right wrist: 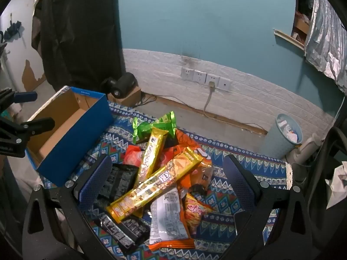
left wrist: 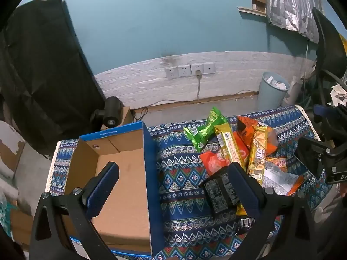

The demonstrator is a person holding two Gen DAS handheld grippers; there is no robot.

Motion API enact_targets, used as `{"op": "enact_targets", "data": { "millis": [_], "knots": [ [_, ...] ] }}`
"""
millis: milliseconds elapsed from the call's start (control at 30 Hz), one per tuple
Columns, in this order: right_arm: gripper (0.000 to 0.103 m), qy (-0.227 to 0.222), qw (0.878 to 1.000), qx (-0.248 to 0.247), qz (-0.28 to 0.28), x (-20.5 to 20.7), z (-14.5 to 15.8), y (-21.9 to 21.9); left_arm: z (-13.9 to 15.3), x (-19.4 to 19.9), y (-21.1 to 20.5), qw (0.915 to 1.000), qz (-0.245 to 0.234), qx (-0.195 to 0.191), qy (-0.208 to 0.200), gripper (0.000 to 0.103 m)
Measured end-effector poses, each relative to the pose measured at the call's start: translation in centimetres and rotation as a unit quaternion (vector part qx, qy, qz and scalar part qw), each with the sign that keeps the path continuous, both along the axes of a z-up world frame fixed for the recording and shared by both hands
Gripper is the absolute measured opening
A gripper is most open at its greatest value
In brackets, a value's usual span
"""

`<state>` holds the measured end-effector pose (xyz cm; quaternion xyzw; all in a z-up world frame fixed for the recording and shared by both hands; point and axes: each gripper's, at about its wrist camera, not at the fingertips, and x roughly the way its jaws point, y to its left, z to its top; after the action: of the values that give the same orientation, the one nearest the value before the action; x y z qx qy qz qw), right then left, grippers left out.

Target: Organize snacks

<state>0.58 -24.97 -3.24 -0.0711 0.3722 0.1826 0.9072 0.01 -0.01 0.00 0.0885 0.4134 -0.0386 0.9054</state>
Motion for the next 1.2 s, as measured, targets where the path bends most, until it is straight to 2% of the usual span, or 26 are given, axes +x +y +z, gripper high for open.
{"op": "enact_targets", "data": {
  "millis": [267,900,1200],
  "knots": [
    [0.100,0.000,1.000,-0.001,-0.003,0.1,0.0,0.0,-0.1,-0.4,-0.2,0.9999,0.006,0.007,-0.006,0.101],
    [0.100,0.009,1.000,-0.002,-0.007,0.3,-0.3,-1.0,-2.1,0.3,-1.1,0.9994,-0.008,0.009,0.032,0.101],
    [0.100,0.010,1.000,-0.001,-0.009,0.3,-0.3,-1.2,-2.2,0.2,-1.6,0.9992,-0.014,0.013,0.034,0.101]
  ]
}}
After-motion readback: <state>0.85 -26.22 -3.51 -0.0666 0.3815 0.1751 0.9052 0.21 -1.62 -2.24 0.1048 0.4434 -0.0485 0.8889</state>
